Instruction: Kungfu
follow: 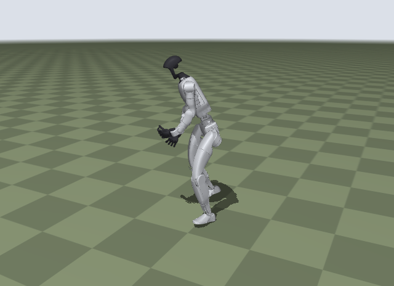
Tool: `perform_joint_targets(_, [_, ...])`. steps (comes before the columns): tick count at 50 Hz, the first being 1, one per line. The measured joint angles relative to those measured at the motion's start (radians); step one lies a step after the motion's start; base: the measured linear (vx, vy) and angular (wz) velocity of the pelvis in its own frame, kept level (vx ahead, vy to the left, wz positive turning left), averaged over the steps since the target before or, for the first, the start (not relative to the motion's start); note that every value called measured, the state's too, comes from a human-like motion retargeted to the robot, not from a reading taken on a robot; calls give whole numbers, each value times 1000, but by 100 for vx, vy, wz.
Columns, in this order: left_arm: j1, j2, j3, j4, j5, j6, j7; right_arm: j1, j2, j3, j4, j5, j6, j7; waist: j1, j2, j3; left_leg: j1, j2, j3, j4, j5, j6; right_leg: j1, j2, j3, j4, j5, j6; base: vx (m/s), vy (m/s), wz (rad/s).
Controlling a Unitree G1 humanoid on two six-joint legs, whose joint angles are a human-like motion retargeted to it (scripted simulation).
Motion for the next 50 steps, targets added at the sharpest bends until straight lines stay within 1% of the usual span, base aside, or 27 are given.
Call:
perform_joint_targets(2, [13, -1, -4, -13, 27, -13, 10, 4, -7, 20, 18, -22, -19, -14, 27, -4, -1, -35, 7, 31, 58, -38, 23, -51, -42, -68, 5, -21, -48, 3, 38, -130])
perform_joint_targets(3, [18, -8, -8, -21, 27, -16, 16, 7, -7, 25, 22, -27, -31, -20, 36, -4, 1, -53, 8, 36, 83, -56, 31, -66, -52, -77, -2, -50, -73, 2, 35, -97])
perform_joint_targets(4, [21, -11, -15, -27, 14, -14, 18, 11, -7, 31, 26, -27, -43, -27, 41, -3, 2, -69, 6, 37, 106, -71, 34, -73, -56, -68, -19, -78, -73, 2, 32, -76])
perform_joint_targets(5, [24, -13, -24, -33, -5, -9, 19, 14, -8, 37, 29, -23, -56, -32, 45, -3, 1, -84, 3, 36, 127, -85, 35, -76, -56, -48, -40, -106, -61, 3, 26, -58])
perform_joint_targets(7, [28, -18, -34, -43, -49, 14, 11, 19, -15, 50, 25, -24, -90, -54, 46, -6, -1, -105, -6, 35, 158, -106, 41, -74, -63, -28, -81, -124, -42, 4, 21, -43])
perform_joint_targets(11, [5, -2, -22, -83, -113, 67, -19, 6, -62, 88, -10, -111, -198, -91, 42, -5, -6, -110, -5, 48, 179, -128, 52, -76, -58, -11, -125, -81, -32, 4, 22, -37])
perform_joint_targets(15, [-51, 47, 26, -128, -138, 110, -42, -22, -134, 134, -63, -288, -315, -116, 37, -26, -36, -64, -8, 73, 164, -143, 57, -1, -66, 1, -250, -22, -12, 15, 12, -20])
perform_joint_targets(18, [-101, 80, 100, -139, -135, 118, -23, -64, -198, 182, -116, -396, -418, -153, 21, -54, -62, 3, -28, 92, 120, -144, 58, 80, -81, 7, -360, 80, 13, 23, 23, -1])
perform_joint_targets(20, [-139, 97, 153, -127, -143, 119, 17, -101, -245, 224, -171, -413, -472, -159, 6, -75, -79, 61, -46, 114, 78, -143, 69, 128, -91, 28, -416, 192, 45, 27, 21, 1])
perform_joint_targets(21, [-162, 110, 176, -109, -150, 121, 35, -123, -273, 243, -213, -393, -486, -149, -8, -83, -83, 94, -57, 124, 50, -142, 79, 149, -95, 40, -435, 267, 61, 28, 15, 9])
perform_joint_targets(23, [-198, 141, 202, -59, -157, 131, 62, -173, -329, 272, -307, -337, -493, -122, -43, -91, -95, 161, -81, 137, -18, -131, 97, 186, -107, 47, -459, 425, 86, 24, 22, 25])
perform_joint_targets(25, [-213, 181, 204, 8, -138, 154, 68, -236, -386, 283, -422, -274, -487, -98, -81, -93, -112, 232, -95, 156, -100, -108, 112, 207, -128, -24, -461, 569, 85, 21, 22, 25])
perform_joint_targets(26, [-207, 201, 201, 40, -116, 165, 63, -277, -417, 281, -484, -249, -482, -105, -97, -92, -123, 269, -97, 170, -147, -94, 121, 208, -138, -103, -444, 624, 56, 20, 12, 17])
perform_joint_targets(27, [-198, 217, 196, 70, -94, 175, 57, -317, -447, 278, -543, -225, -475, -117, -114, -91, -134, 305, -100, 181, -196, -77, 129, 207, -137, -165, -423, 660, 39, 18, 8, 21])
perform_joint_targets(28, [-183, 225, 189, 97, -71, 183, 50, -358, -475, 270, -598, -202, -465, -140, -131, -88, -144, 341, -105, 186, -250, -55, 134, 204, -114, -194, -394, 660, 46, 17, 3, 20])
perform_joint_targets(30, [-141, 226, 173, 145, -25, 189, 40, -449, -526, 251, -698, -139, -433, -204, -148, -76, -164, 400, -94, 186, -348, -10, 133, 169, -33, -234, -288, 594, 102, 16, -9, -12])
perform_joint_targets(32, [-79, 208, 153, 182, 9, 190, 25, -550, -564, 225, -763, -57, -401, -264, -128, -61, -191, 438, -50, 201, -418, 25, 123, 96, 60, -303, -134, 544, 102, 15, -19, -76])
perform_joint_targets(35, [38, 156, 112, 220, 55, 180, -11, -704, -618, 160, -805, 68, -348, -314, -115, -44, -233, 490, -38, 217, -502, 59, 134, -13, 128, -389, 131, 454, 102, 13, -12, -49])
perform_joint_targets(37, [128, 133, 79, 233, 92, 154, -23, -798, -634, 105, -799, 110, -313, -316, -131, -26, -249, 507, -21, 203, -529, 76, 137, -83, 206, -415, 277, 387, 102, 16, -25, 0])
perform_joint_targets(40, [251, 97, 45, 259, 138, 120, 11, -923, -649, 7, -786, 151, -256, -283, -181, -13, -247, 523, -7, 170, -542, 89, 128, -191, 325, -423, 485, 282, 102, 15, -22, 37])
perform_joint_targets(42, [305, 75, 26, 294, 122, 127, 25, -987, -651, -40, -758, 163, -216, -268, -209, 6, -246, 531, -2, 147, -542, 88, 134, -241, 357, -438, 601, 221, 102, 15, 3, 41])
perform_joint_targets(45, [358, 59, 8, 321, 77, 157, -7, -1072, -661, -85, -714, 193, -181, -266, -242, 31, -256, 544, -24, 120, -561, 92, 154, -311, 363, -448, 763, 129, 102, 10, 13, 43])
perform_joint_targets(48, [371, 67, 20, 304, 71, 166, -24, -1120, -676, -115, -679, 192, -202, -281, -251, 42, -263, 558, -47, 104, -590, 109, 165, -382, 368, -453, 894, 43, 101, 4, 9, 35])
perform_joint_targets(50, [365, 76, 36, 290, 78, 166, -28, -1135, -685, -125, -666, 176, -225, -316, -256, 54, -268, 558, -58, 92, -604, 117, 171, -416, 353, -461, 949, -7, 93, 1, 9, 28])
